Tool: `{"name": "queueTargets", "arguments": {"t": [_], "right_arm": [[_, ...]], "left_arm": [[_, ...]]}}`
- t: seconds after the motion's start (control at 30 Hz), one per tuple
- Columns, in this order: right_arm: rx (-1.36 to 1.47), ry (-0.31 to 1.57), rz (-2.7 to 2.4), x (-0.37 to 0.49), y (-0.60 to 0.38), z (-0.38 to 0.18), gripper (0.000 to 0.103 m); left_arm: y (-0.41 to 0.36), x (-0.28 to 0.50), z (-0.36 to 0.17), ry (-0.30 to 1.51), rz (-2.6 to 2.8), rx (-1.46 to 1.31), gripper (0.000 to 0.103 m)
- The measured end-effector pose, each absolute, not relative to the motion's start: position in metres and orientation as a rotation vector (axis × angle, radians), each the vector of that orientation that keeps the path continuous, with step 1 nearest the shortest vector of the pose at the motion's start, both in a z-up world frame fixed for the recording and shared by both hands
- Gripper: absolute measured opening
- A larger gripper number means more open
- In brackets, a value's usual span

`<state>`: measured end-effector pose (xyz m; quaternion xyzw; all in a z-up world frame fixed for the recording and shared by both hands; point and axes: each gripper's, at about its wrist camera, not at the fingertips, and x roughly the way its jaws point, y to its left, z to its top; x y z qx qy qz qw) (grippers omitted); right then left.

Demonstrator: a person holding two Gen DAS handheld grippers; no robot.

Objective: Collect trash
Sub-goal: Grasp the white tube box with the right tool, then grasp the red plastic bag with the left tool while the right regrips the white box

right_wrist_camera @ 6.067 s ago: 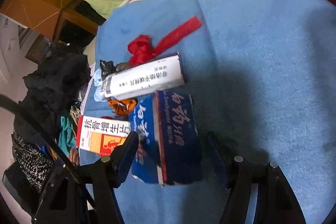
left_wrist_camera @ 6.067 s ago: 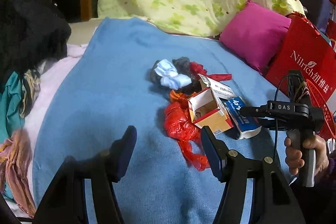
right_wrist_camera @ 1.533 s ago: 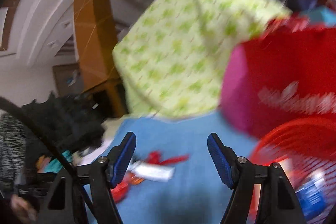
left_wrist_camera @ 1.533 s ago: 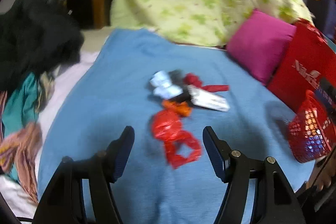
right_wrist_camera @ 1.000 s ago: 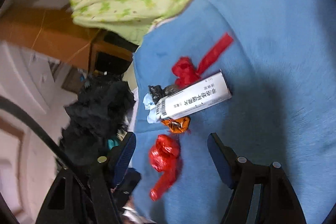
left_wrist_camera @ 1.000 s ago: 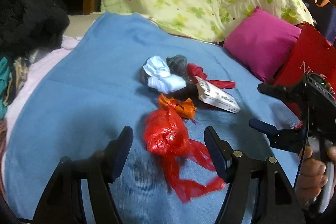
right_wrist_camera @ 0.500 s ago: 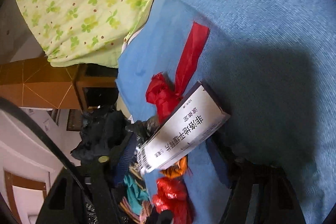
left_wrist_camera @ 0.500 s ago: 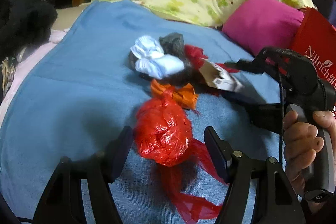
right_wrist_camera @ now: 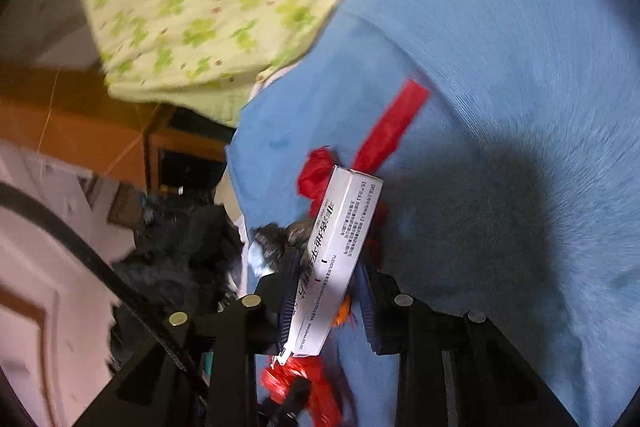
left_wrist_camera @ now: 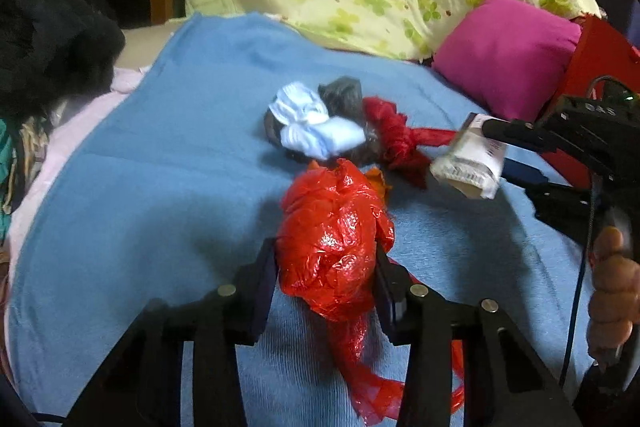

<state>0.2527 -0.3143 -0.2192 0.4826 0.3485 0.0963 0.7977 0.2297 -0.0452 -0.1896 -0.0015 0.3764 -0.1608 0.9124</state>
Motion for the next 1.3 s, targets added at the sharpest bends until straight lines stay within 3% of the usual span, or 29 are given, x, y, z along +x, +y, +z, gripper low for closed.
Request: {"name": "queueTargets", "arguments": {"t": [0.37,0.67,0.87,0.93,0.97,1.0,1.13,1.3], "right_arm": [[0.432,0.530,0.147,0.152,-0.288,-0.122,0.030],[0.266,0.380,0.090,0.060,-0.286,-0.098,0.030],[0.294,0.473,0.067,0.066,-0.291,-0.112,0.031],[0.339,0.509,0.073,0.072,-0.301,-0.118,0.035],[0.375,0.543,0.082,0.078,-0.307,-0.123,0.052],[0.401,0.564,0.086,0.083,-0.310,-0.127,0.078],[0.440,0.614,0.101,0.104,-0.309,-0.140,0.080],[0.309,0.776,0.040,0.141,-0.271,-0.170,0.074]], "left_arm": [[-0.059,0.178,-0.152,0.746,-0.185,0.136,0.045],[-0.070,0.131,-0.095,0.588,-0.147,0.207,0.045],[-0.070,0.125,-0.090,0.582,-0.139,0.201,0.045],[-0.070,0.125,-0.091,0.585,-0.142,0.195,0.045],[-0.070,0.125,-0.092,0.587,-0.143,0.193,0.045],[-0.070,0.126,-0.093,0.589,-0.143,0.192,0.045],[-0.060,0.132,-0.101,0.611,-0.126,0.173,0.045],[-0.049,0.135,-0.109,0.637,-0.106,0.150,0.045]]}}
